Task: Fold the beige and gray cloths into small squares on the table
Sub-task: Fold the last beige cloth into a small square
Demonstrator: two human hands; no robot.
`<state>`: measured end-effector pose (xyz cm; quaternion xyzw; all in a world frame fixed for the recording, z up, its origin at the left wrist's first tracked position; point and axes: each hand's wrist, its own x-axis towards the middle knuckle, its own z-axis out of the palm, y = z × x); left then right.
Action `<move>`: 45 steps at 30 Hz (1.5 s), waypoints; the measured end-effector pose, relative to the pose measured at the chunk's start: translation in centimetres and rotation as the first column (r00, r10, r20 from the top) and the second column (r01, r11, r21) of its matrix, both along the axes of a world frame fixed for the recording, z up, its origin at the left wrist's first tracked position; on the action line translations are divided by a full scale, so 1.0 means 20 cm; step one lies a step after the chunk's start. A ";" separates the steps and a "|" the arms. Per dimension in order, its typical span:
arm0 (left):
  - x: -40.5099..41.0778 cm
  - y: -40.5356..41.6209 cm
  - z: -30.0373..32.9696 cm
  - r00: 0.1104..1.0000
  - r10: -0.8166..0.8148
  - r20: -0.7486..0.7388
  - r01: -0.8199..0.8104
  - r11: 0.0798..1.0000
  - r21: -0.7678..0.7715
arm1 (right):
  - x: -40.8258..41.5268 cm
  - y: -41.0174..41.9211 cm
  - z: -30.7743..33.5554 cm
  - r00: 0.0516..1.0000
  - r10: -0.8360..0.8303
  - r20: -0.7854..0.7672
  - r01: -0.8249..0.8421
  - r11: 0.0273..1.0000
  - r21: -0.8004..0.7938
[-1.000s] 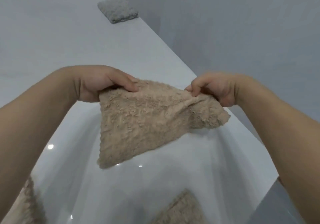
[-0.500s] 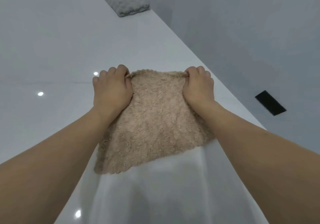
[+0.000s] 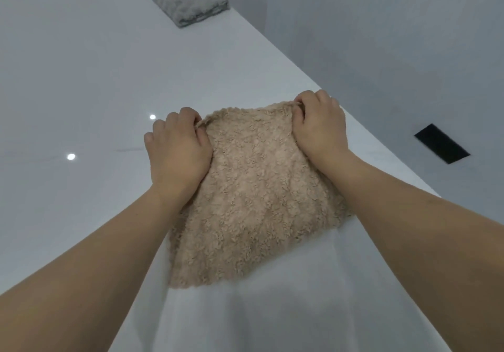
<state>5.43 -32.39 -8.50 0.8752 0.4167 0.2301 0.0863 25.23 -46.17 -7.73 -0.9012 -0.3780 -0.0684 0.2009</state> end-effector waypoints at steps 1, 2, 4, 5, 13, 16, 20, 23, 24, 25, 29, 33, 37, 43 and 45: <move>0.01 0.01 0.00 1.000 0.011 -0.001 -0.011 1.000 0.007 | 0.01 0.00 0.01 0.998 -0.002 -0.068 0.003 1.000 0.010; 0.01 0.02 0.00 1.000 0.028 -0.004 -0.028 1.000 0.003 | 0.02 0.00 0.02 0.984 -0.007 -0.177 0.017 0.998 0.052; 0.04 0.05 0.00 0.998 0.065 -0.018 -0.066 0.997 -0.045 | 0.02 -0.04 0.09 0.885 0.000 -0.466 0.121 0.966 0.230; 0.05 0.05 0.01 0.996 0.082 -0.027 -0.085 0.992 -0.095 | 0.01 -0.08 0.13 0.814 0.007 -0.581 0.214 0.926 0.311; -0.30 -0.42 0.26 0.815 -0.561 0.142 0.579 0.798 -0.166 | -0.29 -0.56 0.21 0.687 -0.387 -0.615 0.189 0.912 -0.364; -0.43 -0.59 0.19 0.631 -0.746 -0.214 0.717 0.666 -0.207 | -0.35 -0.60 0.24 0.596 -0.289 -0.749 0.118 0.954 -0.275; -0.39 -0.58 0.14 0.659 -0.700 -0.276 0.686 0.709 -0.160 | -0.40 -0.63 0.31 0.398 0.110 -0.911 0.200 0.959 0.203; -0.38 -0.58 0.11 0.694 -0.662 -0.283 0.654 0.744 -0.137 | -0.47 -0.66 0.32 0.294 0.213 -0.932 0.118 0.959 0.257; -0.40 -0.57 0.11 0.694 -0.670 -0.262 0.659 0.738 -0.143 | -0.48 -0.68 0.31 0.327 0.182 -0.927 0.050 0.977 0.209; -0.41 -0.57 0.12 0.687 -0.686 -0.238 0.672 0.725 -0.152 | -0.49 -0.69 0.30 0.382 0.141 -0.913 -0.009 0.989 0.149; -0.51 -0.51 0.13 0.710 -0.655 -0.257 0.667 0.743 -0.054 | -0.50 -0.75 0.32 0.426 0.133 -0.895 0.132 0.969 0.207; -0.58 -0.52 0.13 0.806 -0.523 -0.275 0.536 0.844 -0.034 | -0.50 -0.81 0.36 0.166 0.204 -0.965 0.438 0.861 0.258; -0.61 -0.65 0.18 0.777 -0.572 -0.262 0.559 0.819 -0.132 | -0.55 -0.90 0.35 0.237 -0.078 -0.969 0.383 0.923 0.020; -0.67 -0.76 0.40 0.650 -0.727 -0.222 0.305 0.517 -0.800 | -0.49 -1.10 0.44 0.067 -0.216 -0.974 0.264 0.945 -0.192; -0.65 -0.74 0.46 0.700 -0.685 -0.200 0.282 0.524 -0.804 | -0.48 -1.11 0.46 0.042 -0.178 -0.983 0.330 0.931 -0.154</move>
